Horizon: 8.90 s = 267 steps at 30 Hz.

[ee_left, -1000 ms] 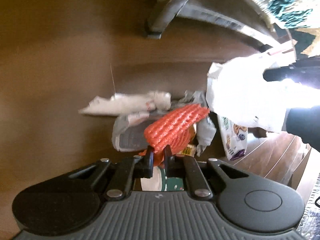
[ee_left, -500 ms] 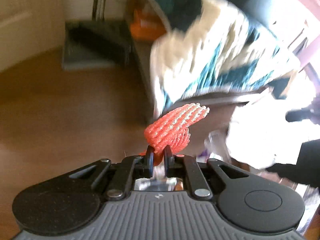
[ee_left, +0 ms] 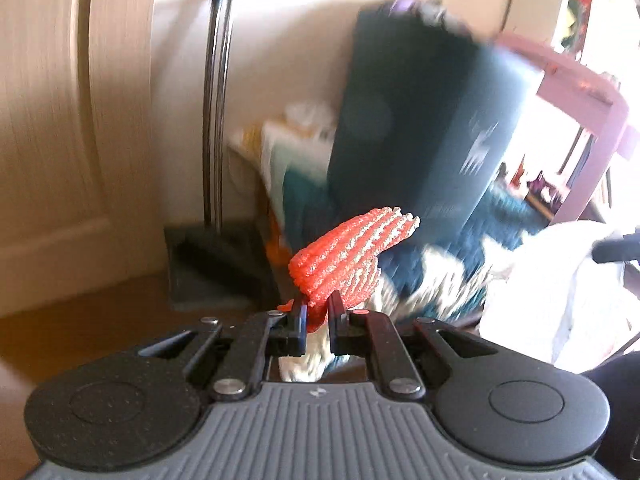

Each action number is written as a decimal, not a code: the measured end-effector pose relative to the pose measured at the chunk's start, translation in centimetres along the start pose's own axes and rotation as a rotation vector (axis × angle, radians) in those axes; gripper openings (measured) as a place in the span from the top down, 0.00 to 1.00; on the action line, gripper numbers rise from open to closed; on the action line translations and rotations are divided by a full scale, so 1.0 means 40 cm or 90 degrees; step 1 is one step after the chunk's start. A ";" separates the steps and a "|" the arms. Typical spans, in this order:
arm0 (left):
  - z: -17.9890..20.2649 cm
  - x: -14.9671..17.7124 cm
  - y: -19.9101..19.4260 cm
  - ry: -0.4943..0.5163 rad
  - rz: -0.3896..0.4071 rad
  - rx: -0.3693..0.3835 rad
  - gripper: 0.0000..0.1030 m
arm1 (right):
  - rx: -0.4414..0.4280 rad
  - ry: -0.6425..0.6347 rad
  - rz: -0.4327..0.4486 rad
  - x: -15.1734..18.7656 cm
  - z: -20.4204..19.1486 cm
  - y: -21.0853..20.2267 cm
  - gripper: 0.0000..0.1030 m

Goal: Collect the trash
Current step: 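Lift the foam net and tissue into the teal bin and release both, then withdraw both open tools from the bin and lower toward the remaining trash, then grasp the white printed wrapper with the left tool while the right tool grasps the clear plastic tray, then lift the wrapper and clear tray up toward the teal bin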

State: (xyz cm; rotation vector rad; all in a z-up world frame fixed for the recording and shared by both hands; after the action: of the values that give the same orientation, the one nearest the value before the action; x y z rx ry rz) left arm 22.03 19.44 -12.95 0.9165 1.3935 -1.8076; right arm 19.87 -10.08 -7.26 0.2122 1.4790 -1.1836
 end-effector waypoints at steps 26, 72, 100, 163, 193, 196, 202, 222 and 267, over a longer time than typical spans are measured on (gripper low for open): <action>0.405 -0.623 0.031 0.054 0.103 -0.023 0.91 | 0.224 -0.008 0.233 -0.496 0.364 -0.049 1.00; 0.451 -0.572 0.349 0.106 -0.091 -0.087 0.37 | 0.109 0.155 0.107 -0.347 0.447 0.113 0.57; 0.390 -0.462 -0.042 0.073 -0.004 -0.032 0.03 | 0.034 0.155 0.131 -0.253 0.227 -0.121 0.41; -0.078 0.979 0.617 0.029 -0.510 0.046 0.09 | 0.124 0.368 -0.523 1.047 0.166 0.802 0.46; -0.094 0.945 0.605 -0.030 -0.510 0.018 0.93 | 0.173 0.215 -0.503 0.978 0.103 0.799 1.00; -0.095 0.888 0.570 -0.015 -0.484 0.010 0.93 | 0.167 0.217 -0.475 0.908 0.108 0.746 1.00; -0.112 0.750 0.493 0.005 -0.420 -0.019 0.93 | 0.141 0.222 -0.406 0.739 0.128 0.618 1.00; -0.171 0.433 0.231 -0.060 -0.273 -0.118 0.92 | 0.109 0.242 -0.199 0.385 0.072 0.276 1.00; -0.445 0.957 0.550 -0.405 -0.441 -0.282 0.90 | 0.021 0.197 -0.369 0.581 -0.018 0.556 1.00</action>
State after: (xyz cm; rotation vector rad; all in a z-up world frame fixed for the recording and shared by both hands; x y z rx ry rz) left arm 22.50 28.87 -59.63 -0.4078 1.6596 -1.8742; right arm 27.75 -10.04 -38.48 -0.0213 1.8637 -1.6944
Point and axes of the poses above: each gripper's, at about its wrist camera, not at the fingertips, and y roughly the way its jaws point, z to its right, x to its underside, the point moved 5 cm from there along y, roughly the way its jaws point, and after that the axes turned 10 degrees about z, right-handed, at the moved point
